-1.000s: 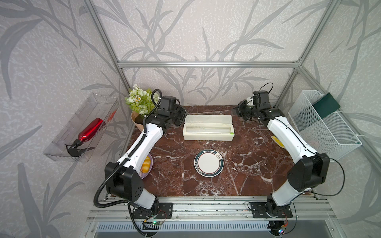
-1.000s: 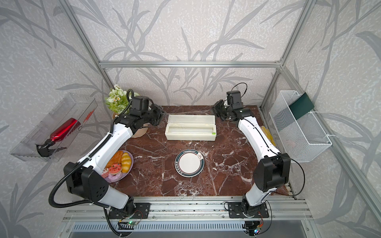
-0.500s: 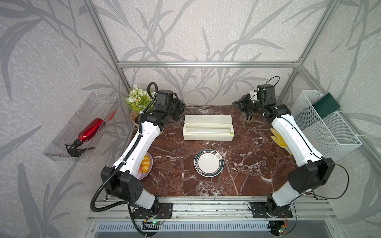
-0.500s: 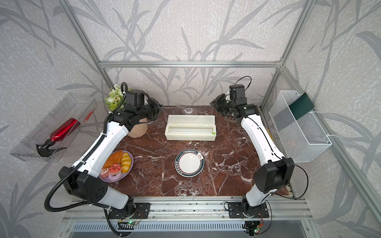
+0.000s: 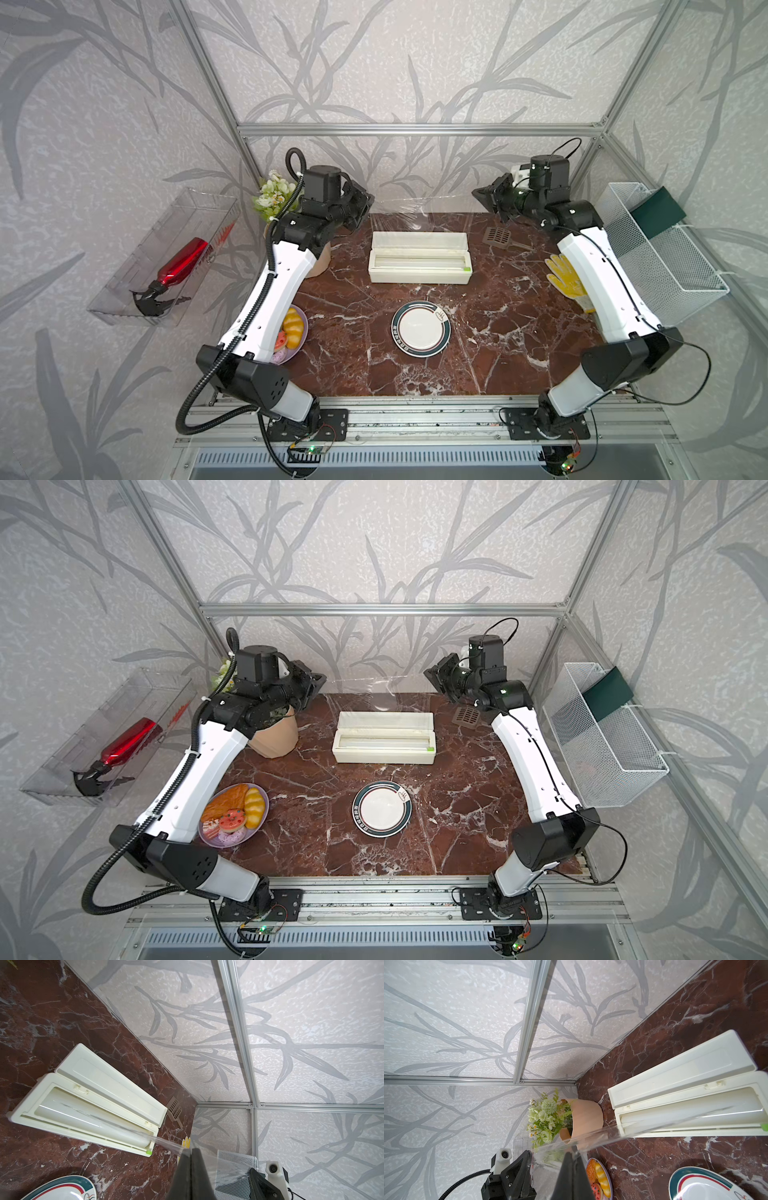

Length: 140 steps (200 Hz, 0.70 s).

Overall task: Wrap the plate with plastic wrap
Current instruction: Pull the plastic wrap from the plastic wrap cutting box.

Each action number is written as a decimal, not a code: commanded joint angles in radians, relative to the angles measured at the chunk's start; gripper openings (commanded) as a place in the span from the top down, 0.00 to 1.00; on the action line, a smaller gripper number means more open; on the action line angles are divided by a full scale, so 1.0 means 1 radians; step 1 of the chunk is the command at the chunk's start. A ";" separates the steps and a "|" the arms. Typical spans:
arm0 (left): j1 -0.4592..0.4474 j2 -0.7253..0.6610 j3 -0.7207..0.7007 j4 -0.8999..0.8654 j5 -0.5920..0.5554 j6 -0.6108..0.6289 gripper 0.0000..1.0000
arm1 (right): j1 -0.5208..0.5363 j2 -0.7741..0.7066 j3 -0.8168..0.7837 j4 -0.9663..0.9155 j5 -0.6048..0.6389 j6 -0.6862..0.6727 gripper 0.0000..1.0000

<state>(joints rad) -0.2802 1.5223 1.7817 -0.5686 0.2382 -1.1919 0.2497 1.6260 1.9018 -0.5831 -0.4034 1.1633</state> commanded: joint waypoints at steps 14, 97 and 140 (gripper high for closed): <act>0.010 -0.018 0.040 0.040 -0.003 0.023 1.00 | 0.022 -0.066 -0.016 0.129 0.052 0.038 1.00; 0.010 -0.041 0.123 0.015 -0.042 0.059 1.00 | 0.042 -0.077 0.037 0.140 0.070 0.043 1.00; 0.010 -0.044 0.168 -0.018 -0.044 0.071 1.00 | 0.042 -0.077 0.106 0.069 0.078 0.011 1.00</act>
<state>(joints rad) -0.2752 1.5215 1.8980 -0.6147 0.2276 -1.1427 0.2901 1.5993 1.9324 -0.5068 -0.3454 1.2030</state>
